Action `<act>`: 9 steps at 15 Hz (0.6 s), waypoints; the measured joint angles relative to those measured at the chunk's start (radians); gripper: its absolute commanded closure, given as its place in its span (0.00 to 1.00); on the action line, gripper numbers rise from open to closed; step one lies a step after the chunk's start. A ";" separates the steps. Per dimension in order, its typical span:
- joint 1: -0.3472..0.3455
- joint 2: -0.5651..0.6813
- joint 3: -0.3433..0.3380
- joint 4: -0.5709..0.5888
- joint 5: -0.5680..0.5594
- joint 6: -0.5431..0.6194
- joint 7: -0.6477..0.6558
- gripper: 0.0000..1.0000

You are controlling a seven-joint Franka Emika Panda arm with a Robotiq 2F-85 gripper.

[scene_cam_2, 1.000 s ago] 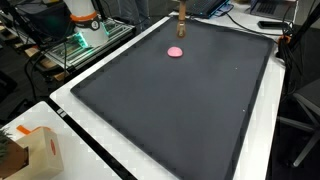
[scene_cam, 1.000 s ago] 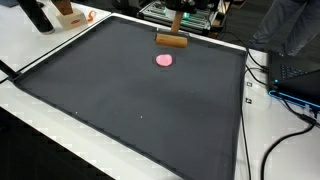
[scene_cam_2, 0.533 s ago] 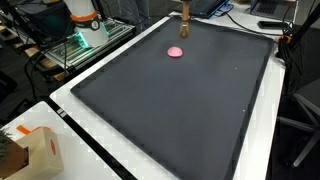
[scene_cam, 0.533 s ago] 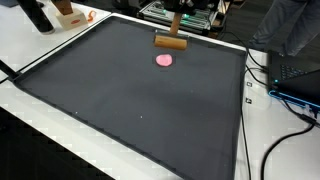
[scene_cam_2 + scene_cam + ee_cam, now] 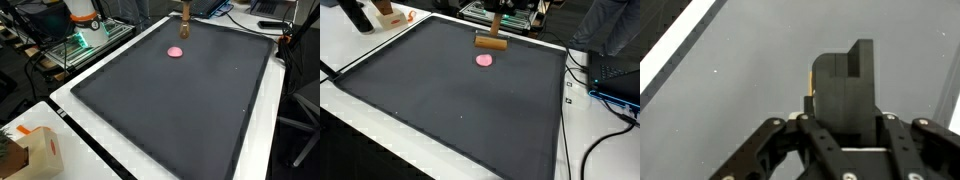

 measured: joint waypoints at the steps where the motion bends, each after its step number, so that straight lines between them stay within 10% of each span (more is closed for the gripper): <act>1: -0.001 0.002 -0.001 -0.002 0.006 0.005 0.000 0.77; 9: -0.027 -0.012 -0.043 -0.105 0.120 0.147 -0.001 0.77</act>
